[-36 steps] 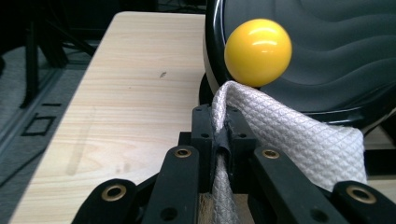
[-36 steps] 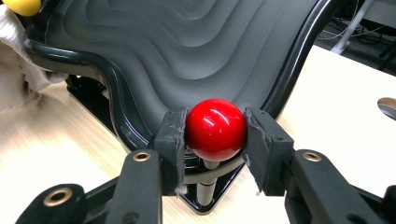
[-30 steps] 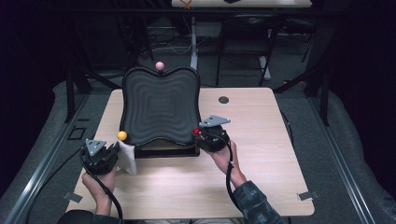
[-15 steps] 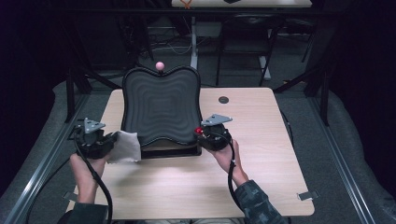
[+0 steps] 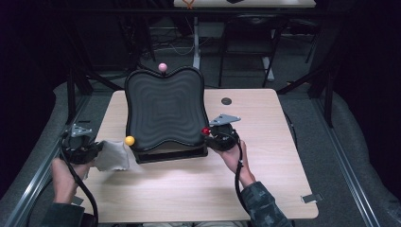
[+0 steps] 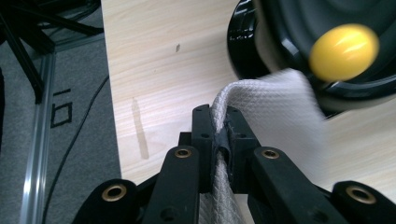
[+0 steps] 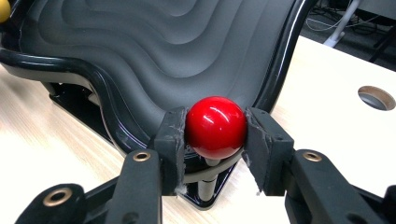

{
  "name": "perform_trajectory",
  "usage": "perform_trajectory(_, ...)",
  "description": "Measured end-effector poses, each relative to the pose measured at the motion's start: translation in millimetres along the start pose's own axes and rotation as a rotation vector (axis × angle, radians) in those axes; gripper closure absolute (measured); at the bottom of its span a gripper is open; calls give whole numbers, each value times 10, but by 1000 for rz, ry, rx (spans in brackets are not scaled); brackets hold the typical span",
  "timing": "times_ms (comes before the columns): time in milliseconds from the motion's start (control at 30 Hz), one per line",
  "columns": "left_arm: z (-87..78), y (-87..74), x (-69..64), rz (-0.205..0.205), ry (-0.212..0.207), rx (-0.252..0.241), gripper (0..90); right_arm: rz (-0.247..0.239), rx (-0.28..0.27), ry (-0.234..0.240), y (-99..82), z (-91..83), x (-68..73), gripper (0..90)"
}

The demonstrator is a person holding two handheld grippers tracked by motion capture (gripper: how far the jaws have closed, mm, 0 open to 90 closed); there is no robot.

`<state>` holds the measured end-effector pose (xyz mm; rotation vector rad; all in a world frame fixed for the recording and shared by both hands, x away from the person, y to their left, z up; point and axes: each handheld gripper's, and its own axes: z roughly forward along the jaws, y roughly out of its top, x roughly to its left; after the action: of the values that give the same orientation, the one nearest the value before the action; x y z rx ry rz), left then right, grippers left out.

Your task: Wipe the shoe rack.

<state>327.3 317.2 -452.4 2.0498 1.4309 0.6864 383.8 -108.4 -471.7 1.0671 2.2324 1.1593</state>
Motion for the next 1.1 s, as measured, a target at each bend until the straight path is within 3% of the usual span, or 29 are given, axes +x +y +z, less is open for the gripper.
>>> perform_trajectory(133, 67, -89, 11, -10, -7, 19, 839, -1, 8, -10, -13, -26, -70, 594)
perform_trajectory(200, 102, -143, 18, -35, -40, 5, 837, -3, 16, -13, -18, -42, -100, 592)
perform_trajectory(300, 136, -190, -4, -28, -49, 1, 829, -5, 22, -18, -20, -56, -135, 586)
perform_trajectory(433, 140, -204, -33, -34, -66, -32, 832, -2, 15, -25, -16, -27, -113, 532)
perform_trajectory(600, 201, -241, -76, -29, -72, -22, 826, 3, -3, -22, -32, 58, -89, 494)
perform_trajectory(633, 211, -245, -89, -19, -78, -18, 826, -6, -15, 8, -45, 86, -91, 502)
perform_trajectory(667, 218, -246, -100, -7, -77, -16, 823, -27, -10, -50, -49, 82, -68, 516)
perform_trajectory(767, 232, -249, -106, 2, -83, -19, 822, -47, -11, -76, -59, 76, -75, 590)
perform_trajectory(1100, 254, -267, -64, 2, -87, -15, 831, -62, -5, -47, -68, 62, -131, 597)
